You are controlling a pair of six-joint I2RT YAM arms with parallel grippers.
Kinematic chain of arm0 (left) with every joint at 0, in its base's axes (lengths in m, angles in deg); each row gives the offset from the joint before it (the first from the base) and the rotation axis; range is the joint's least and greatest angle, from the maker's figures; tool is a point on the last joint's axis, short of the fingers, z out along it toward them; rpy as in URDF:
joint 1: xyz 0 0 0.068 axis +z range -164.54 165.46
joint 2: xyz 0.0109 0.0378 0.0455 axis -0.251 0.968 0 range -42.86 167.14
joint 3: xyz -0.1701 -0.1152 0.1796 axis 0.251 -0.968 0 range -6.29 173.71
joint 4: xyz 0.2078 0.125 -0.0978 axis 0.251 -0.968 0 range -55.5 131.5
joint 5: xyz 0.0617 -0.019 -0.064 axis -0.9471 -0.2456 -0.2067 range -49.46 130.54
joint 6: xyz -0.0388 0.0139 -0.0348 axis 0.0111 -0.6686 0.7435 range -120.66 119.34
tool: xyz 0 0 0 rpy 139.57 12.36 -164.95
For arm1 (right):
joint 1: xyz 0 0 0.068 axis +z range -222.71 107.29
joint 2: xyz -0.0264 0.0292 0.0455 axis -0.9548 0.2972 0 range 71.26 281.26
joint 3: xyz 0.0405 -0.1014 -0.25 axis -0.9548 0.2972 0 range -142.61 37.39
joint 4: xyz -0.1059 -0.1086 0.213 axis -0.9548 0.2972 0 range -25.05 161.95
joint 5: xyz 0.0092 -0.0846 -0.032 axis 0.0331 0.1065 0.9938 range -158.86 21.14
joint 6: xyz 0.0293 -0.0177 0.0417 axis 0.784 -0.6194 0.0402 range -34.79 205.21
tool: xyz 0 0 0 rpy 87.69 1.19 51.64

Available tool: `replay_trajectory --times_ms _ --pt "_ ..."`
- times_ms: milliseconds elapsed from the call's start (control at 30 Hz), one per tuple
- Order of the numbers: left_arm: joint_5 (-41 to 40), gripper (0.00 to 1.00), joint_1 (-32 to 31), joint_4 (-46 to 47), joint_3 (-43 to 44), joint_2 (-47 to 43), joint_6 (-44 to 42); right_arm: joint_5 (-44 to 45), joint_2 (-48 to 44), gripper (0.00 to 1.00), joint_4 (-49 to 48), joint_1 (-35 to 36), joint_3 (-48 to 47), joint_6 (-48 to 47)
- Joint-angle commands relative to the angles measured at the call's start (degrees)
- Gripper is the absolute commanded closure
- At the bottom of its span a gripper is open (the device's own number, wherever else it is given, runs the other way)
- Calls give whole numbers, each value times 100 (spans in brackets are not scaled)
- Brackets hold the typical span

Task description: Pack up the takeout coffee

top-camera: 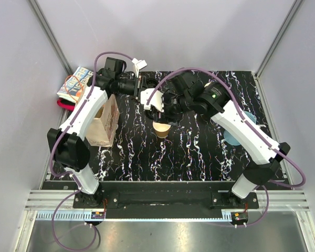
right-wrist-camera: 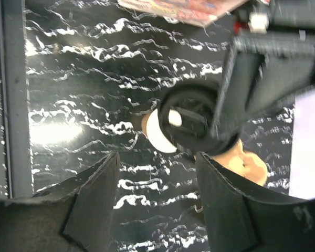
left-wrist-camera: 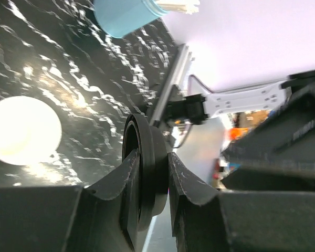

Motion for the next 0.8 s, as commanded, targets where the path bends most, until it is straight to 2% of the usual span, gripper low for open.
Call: replay_trajectory --times_ms 0,333,767 --pt "659 91 64 1050 -232 -261 968 -203 165 36 -129 225 -346 161" --pt "1019 95 240 1798 -715 -384 1715 359 297 42 -507 489 111 354" --pt "1213 95 249 2159 -874 -551 1989 1027 455 55 -1183 489 296 504"
